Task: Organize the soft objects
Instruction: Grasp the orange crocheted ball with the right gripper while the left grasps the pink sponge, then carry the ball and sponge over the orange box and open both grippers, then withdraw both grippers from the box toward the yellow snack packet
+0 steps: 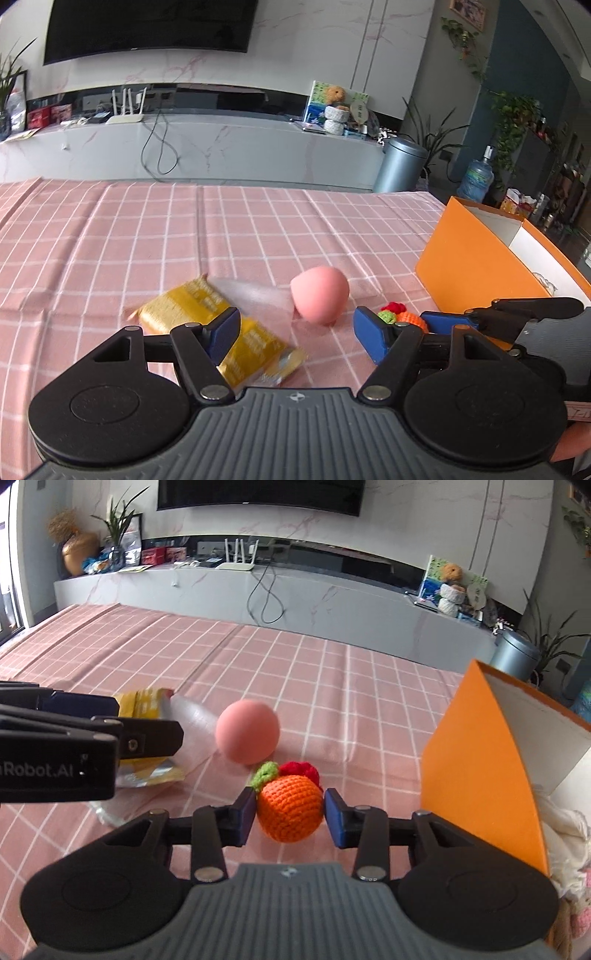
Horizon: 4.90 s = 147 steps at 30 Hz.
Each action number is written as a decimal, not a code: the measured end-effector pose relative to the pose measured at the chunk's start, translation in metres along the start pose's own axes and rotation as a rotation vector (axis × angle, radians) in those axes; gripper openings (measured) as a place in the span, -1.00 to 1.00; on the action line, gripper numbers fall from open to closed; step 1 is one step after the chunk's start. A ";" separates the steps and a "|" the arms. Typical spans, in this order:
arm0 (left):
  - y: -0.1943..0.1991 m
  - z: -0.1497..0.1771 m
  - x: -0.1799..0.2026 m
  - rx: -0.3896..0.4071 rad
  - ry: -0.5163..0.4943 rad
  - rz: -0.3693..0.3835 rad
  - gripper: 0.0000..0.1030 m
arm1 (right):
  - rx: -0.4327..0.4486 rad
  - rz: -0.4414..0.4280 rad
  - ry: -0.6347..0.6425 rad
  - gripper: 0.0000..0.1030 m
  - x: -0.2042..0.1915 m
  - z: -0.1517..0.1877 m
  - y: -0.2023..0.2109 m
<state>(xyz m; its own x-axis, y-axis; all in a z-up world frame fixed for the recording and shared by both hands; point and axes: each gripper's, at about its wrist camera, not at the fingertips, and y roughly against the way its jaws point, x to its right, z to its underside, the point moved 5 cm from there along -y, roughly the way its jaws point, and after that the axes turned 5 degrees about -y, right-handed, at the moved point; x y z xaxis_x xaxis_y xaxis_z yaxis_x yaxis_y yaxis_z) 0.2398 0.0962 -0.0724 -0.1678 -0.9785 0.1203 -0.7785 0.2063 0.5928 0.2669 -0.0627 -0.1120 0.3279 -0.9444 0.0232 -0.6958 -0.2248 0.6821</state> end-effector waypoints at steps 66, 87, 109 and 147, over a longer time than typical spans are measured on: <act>0.075 -0.009 0.146 0.068 -0.091 0.190 0.00 | 0.252 0.020 -0.113 -0.23 0.118 0.036 0.210; 0.025 -0.003 0.262 -0.103 -0.383 0.375 0.00 | -0.074 0.033 -0.123 -0.22 0.219 0.065 0.178; -0.012 0.012 0.281 -0.375 -0.503 0.281 0.40 | -0.227 0.022 -0.040 -0.22 0.228 0.072 0.150; 0.042 0.000 0.254 -0.181 -0.369 0.267 0.76 | -0.015 0.127 -0.023 0.81 0.211 0.054 0.205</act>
<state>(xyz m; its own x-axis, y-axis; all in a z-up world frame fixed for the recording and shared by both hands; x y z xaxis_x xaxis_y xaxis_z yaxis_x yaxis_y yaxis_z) 0.1645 -0.1440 -0.0167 -0.5755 -0.8176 0.0163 -0.5670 0.4133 0.7125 0.1586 -0.3211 -0.0066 0.2224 -0.9705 0.0937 -0.7213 -0.0991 0.6855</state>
